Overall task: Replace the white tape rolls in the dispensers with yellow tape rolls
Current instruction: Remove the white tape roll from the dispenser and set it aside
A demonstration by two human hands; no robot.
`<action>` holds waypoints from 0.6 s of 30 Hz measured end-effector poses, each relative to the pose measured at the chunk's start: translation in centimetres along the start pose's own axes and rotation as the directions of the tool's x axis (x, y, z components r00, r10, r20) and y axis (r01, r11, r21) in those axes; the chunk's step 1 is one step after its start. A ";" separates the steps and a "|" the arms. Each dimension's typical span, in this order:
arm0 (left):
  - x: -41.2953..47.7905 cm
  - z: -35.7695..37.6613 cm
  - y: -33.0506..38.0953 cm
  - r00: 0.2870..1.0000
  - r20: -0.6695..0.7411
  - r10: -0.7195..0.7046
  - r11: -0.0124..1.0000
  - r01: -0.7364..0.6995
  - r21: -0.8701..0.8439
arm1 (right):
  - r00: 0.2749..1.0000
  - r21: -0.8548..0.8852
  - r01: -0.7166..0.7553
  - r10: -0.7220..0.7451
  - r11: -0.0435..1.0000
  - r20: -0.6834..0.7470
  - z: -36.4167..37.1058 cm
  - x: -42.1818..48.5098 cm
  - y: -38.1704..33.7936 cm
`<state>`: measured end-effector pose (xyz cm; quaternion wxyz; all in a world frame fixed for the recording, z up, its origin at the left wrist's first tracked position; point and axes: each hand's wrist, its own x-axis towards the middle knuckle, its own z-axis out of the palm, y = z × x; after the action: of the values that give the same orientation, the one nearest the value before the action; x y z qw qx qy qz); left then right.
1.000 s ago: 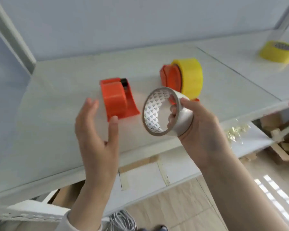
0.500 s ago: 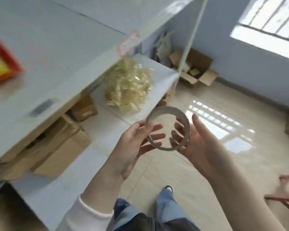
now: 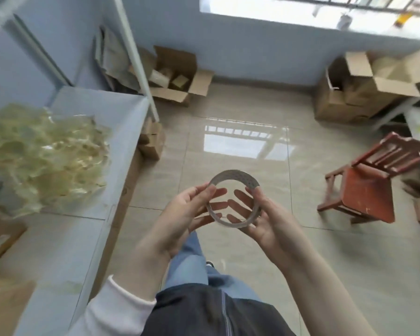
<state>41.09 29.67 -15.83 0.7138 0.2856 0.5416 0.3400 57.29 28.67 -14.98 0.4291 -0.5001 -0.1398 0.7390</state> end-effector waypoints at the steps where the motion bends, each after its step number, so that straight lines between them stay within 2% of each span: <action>1: 1.3 0.4 0.6 1.000 0.010 -0.009 1.000 0.009 0.009 | 1.000 0.026 0.004 -0.004 1.000 -0.013 -0.3 0.9 -0.7; 7: 9.6 0.9 6.0 0.998 0.056 -0.002 1.000 0.001 0.010 | 0.998 0.070 0.049 -0.046 0.996 -0.043 0.5 8.0 -6.4; 13: 17.3 -1.2 13.4 0.999 0.039 0.038 0.999 -0.038 -0.004 | 0.999 0.012 0.030 -0.030 0.999 -0.021 5.0 16.4 -13.3; 18: 22.2 -2.3 18.4 0.998 0.032 0.052 0.998 -0.051 -0.037 | 1.000 0.028 0.014 -0.014 0.999 -0.010 7.9 22.0 -17.4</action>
<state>39.67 58.49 -14.97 0.7187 0.2923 0.5158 0.3633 56.22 57.78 -13.85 0.4421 -0.4965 -0.1309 0.7354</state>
